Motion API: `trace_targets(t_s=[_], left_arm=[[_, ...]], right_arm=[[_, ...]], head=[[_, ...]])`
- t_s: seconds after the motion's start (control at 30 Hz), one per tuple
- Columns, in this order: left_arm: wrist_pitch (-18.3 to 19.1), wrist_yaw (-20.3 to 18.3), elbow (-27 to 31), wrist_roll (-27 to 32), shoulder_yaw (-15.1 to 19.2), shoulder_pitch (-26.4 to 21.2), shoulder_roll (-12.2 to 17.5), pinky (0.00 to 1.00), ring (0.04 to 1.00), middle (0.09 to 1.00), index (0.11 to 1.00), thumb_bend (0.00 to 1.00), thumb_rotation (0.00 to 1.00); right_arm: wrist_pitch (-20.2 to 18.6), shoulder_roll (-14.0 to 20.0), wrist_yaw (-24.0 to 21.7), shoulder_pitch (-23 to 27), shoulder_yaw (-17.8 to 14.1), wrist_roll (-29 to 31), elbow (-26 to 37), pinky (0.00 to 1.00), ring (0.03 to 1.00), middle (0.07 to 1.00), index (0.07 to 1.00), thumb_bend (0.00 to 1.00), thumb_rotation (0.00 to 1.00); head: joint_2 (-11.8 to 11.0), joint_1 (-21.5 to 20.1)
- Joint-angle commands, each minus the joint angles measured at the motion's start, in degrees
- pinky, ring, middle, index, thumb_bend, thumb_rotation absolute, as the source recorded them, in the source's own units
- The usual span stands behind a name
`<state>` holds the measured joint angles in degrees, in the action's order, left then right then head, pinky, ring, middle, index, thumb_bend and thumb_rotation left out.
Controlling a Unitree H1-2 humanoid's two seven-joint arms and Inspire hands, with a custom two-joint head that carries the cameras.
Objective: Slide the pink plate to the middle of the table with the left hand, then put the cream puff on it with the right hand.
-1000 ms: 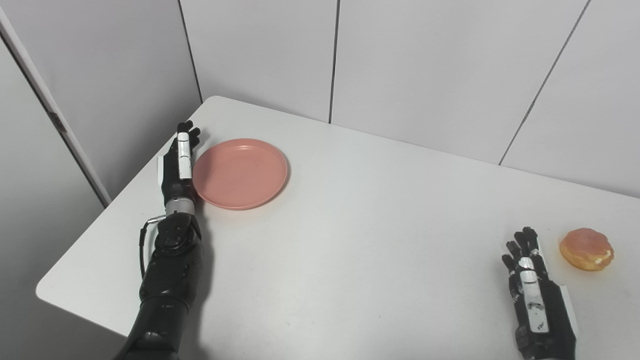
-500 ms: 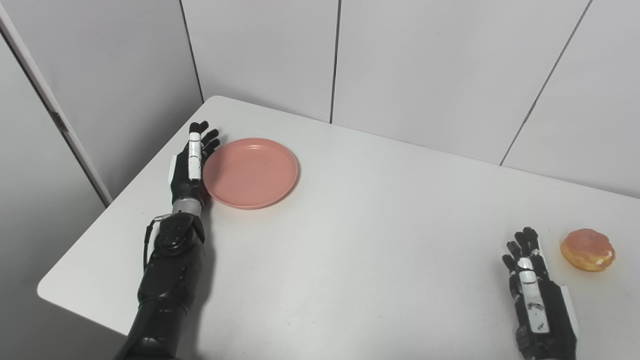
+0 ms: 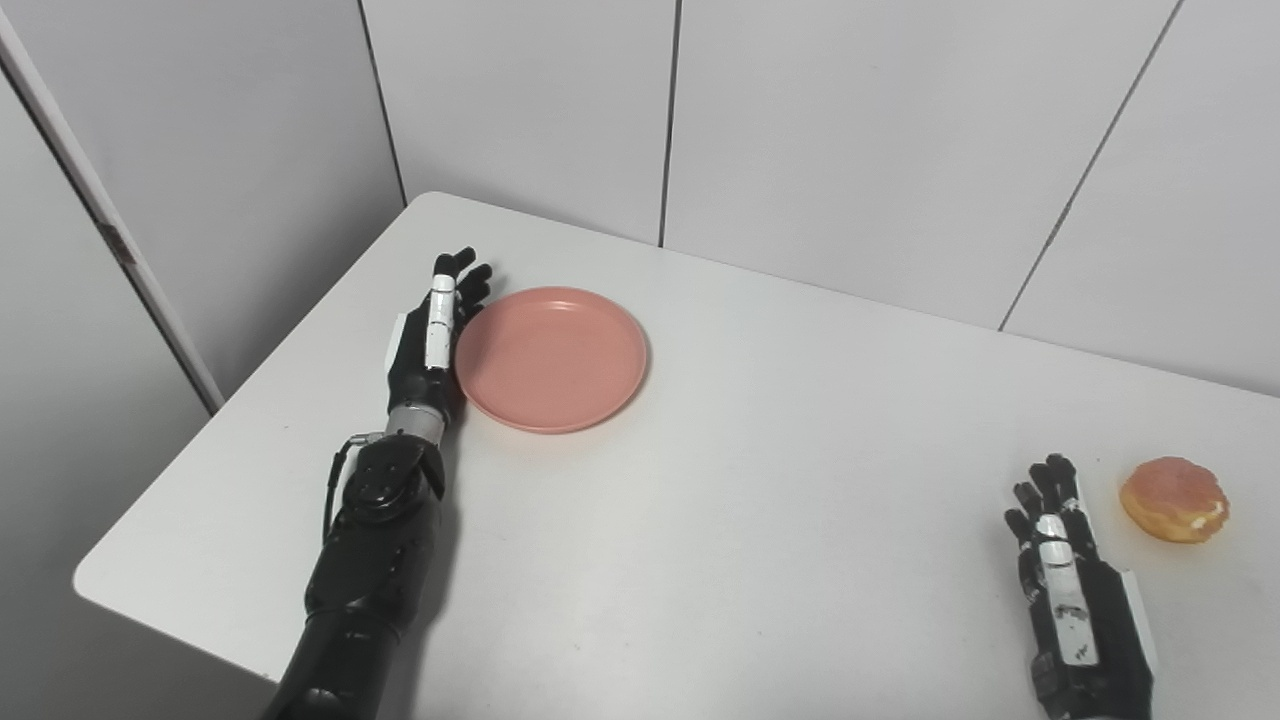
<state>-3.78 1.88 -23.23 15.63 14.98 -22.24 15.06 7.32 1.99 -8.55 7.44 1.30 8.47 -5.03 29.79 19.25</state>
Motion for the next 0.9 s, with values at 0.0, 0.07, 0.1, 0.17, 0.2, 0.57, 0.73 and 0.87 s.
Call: trace_targets(t_s=[0.0, 0.07, 0.1, 0.17, 0.2, 0.57, 0.73, 0.87], left_arm=[[0.6, -1.8, 1.3, -0.3, -0.8, -0.2, 0.4, 0.94, 0.918, 0.889, 0.871, 0.74, 1.0], [0.9, -2.2, 1.9, -0.3, -1.1, -0.1, 0.3, 0.94, 0.919, 0.893, 0.874, 0.76, 1.0], [0.9, -2.3, 2.0, -0.3, -1.2, -0.1, 0.2, 0.94, 0.918, 0.892, 0.878, 0.77, 1.0], [0.9, -2.3, 2.2, -0.5, -1.4, 0.0, 0.0, 0.95, 0.912, 0.884, 0.877, 0.78, 1.0], [1.1, -2.2, 2.4, -0.5, -1.5, -0.1, -0.2, 0.95, 0.907, 0.877, 0.876, 0.77, 1.0], [2.7, -2.4, 5.1, -1.9, -4.1, 0.6, -1.2, 0.97, 0.911, 0.876, 0.87, 0.74, 1.0], [4.3, -2.3, 6.6, -2.4, -5.0, 0.8, -2.0, 0.97, 0.912, 0.877, 0.871, 0.73, 1.0], [4.1, -2.7, 6.8, -3.0, -5.5, 0.9, -2.3, 0.95, 0.909, 0.877, 0.875, 0.72, 1.0]], right_arm=[[1.7, 0.2, -0.7, -0.4, -0.1, 0.3, 0.3, 1.0, 1.0, 1.0, 1.0, 0.53, 0.81], [1.6, 0.2, -0.6, -0.4, -0.1, 0.3, 0.5, 1.0, 1.0, 1.0, 1.0, 0.53, 0.81], [1.6, 0.2, -0.5, -0.4, -0.1, 0.3, 0.5, 1.0, 1.0, 1.0, 1.0, 0.52, 0.81], [1.5, 0.3, -0.5, -0.5, -0.1, 0.1, 0.6, 1.0, 1.0, 1.0, 1.0, 0.52, 0.81], [1.4, 0.3, -0.5, -0.4, -0.1, 0.2, 0.5, 1.0, 1.0, 1.0, 1.0, 0.53, 0.82], [1.2, 0.4, -0.5, -0.4, 0.1, -0.4, 0.7, 1.0, 1.0, 1.0, 1.0, 0.53, 0.83], [0.9, 0.2, -0.4, -0.3, 0.1, -0.4, 0.9, 1.0, 1.0, 1.0, 1.0, 0.54, 0.82], [0.4, 0.1, -0.2, -0.4, 0.0, -0.3, 1.1, 1.0, 1.0, 1.0, 1.0, 0.53, 0.81]], head=[[0.0, 0.0], [0.0, 0.0], [0.0, 0.0], [0.1, -0.1], [0.1, -0.1], [0.5, -0.6], [0.5, -0.7], [0.5, -0.7]])
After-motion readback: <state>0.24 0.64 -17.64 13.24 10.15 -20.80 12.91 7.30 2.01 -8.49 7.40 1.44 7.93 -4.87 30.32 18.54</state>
